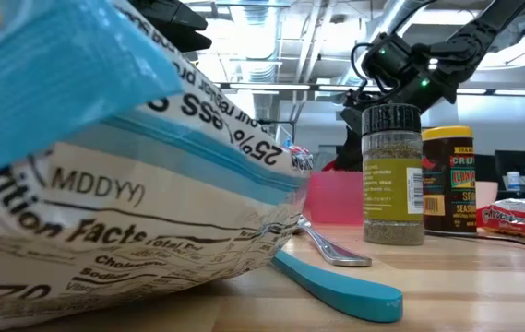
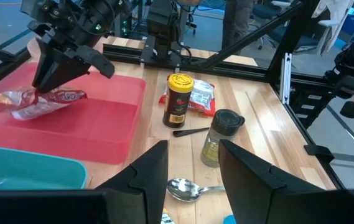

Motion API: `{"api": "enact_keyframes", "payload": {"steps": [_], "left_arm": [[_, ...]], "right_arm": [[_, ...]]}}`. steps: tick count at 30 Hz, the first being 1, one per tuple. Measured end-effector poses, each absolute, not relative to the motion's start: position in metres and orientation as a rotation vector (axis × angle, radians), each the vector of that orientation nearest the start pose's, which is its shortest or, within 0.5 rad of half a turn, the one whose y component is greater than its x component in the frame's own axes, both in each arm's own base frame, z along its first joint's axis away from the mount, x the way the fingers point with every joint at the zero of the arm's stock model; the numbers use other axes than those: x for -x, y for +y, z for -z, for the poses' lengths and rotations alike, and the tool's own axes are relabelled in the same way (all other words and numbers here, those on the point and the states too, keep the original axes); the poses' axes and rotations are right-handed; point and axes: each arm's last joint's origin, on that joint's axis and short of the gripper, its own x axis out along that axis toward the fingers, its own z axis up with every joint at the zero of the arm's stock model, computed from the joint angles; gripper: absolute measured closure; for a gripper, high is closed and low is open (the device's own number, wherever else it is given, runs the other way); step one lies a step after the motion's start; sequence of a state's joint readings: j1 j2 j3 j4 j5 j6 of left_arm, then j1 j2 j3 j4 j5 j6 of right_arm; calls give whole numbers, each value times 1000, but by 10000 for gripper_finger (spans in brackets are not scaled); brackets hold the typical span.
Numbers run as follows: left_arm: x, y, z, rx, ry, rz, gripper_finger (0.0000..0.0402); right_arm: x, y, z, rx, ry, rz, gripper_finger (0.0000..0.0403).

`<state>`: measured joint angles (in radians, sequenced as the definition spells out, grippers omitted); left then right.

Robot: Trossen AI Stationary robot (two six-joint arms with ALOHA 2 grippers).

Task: Pick & Place Food Item
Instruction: Put the green noodle pack into the red bin

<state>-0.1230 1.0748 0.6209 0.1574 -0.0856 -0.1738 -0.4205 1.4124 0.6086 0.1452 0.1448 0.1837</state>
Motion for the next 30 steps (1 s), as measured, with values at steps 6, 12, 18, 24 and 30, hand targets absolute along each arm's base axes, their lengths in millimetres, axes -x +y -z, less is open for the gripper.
{"api": "enact_keyframes", "payload": {"steps": [6, 12, 18, 24, 30], "left_arm": [[-232, -26, -254, 142, 298, 11, 266], [-232, -26, -254, 142, 298, 11, 266], [-232, -26, -254, 141, 300, 11, 266], [-231, -26, -252, 183, 324, 2, 266], [-229, -26, -247, 236, 370, -10, 266]], "right_arm": [[-242, -115, -170, -268, 610, 613, 287], [-242, -114, -170, -285, 609, 572, 252], [-240, -112, -179, -280, 580, 563, 224], [-229, -95, -214, -367, 449, 434, 223], [-211, -71, -244, -472, 366, 260, 233]]}}
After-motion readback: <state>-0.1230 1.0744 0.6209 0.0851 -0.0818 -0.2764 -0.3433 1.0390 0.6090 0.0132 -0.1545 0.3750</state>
